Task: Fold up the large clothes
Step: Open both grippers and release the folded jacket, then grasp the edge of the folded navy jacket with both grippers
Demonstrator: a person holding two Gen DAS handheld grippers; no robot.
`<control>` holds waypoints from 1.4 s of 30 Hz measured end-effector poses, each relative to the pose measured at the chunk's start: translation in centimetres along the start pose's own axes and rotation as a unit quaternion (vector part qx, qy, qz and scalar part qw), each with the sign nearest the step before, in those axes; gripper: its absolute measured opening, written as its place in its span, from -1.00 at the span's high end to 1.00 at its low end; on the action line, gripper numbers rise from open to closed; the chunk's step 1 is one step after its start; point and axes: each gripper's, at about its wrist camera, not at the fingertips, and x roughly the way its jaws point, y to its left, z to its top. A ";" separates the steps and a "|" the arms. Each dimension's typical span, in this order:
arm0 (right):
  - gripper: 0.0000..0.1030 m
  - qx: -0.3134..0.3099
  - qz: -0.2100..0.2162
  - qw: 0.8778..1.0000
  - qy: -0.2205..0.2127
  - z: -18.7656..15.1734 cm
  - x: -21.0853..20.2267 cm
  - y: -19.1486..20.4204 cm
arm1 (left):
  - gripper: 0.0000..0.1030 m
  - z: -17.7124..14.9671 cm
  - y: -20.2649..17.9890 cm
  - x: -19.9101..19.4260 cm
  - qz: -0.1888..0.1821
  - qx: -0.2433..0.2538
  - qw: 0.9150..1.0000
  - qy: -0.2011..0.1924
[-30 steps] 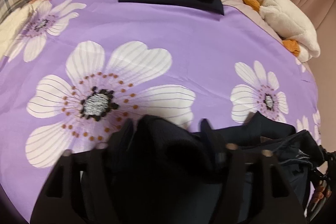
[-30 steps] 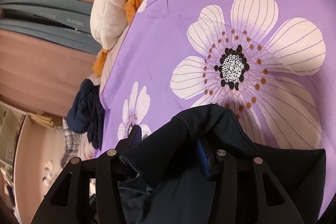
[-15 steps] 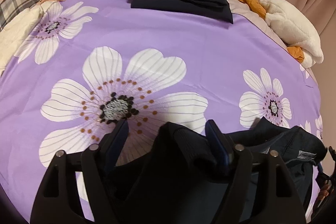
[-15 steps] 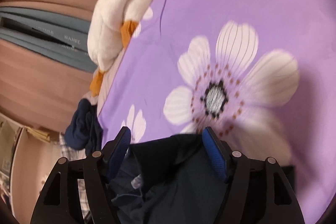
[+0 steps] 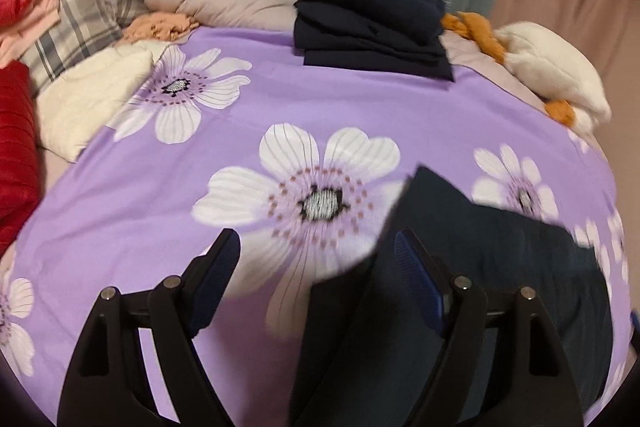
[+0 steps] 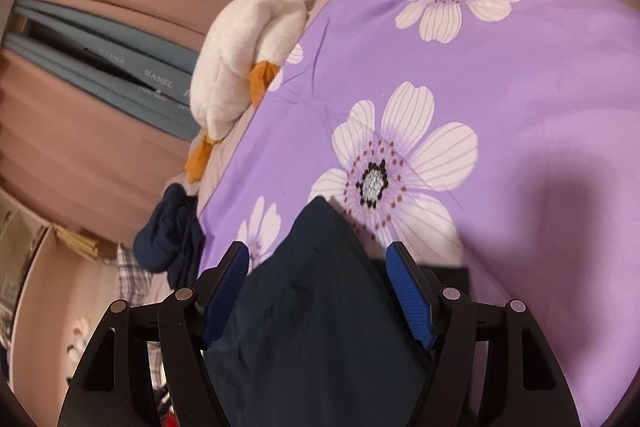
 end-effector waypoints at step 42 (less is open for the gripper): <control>-0.40 -0.203 -0.072 0.976 0.044 -15.7 -9.4 -2.9 | -0.56 -21.5 6.6 -12.5 -0.131 -0.064 0.988 0.047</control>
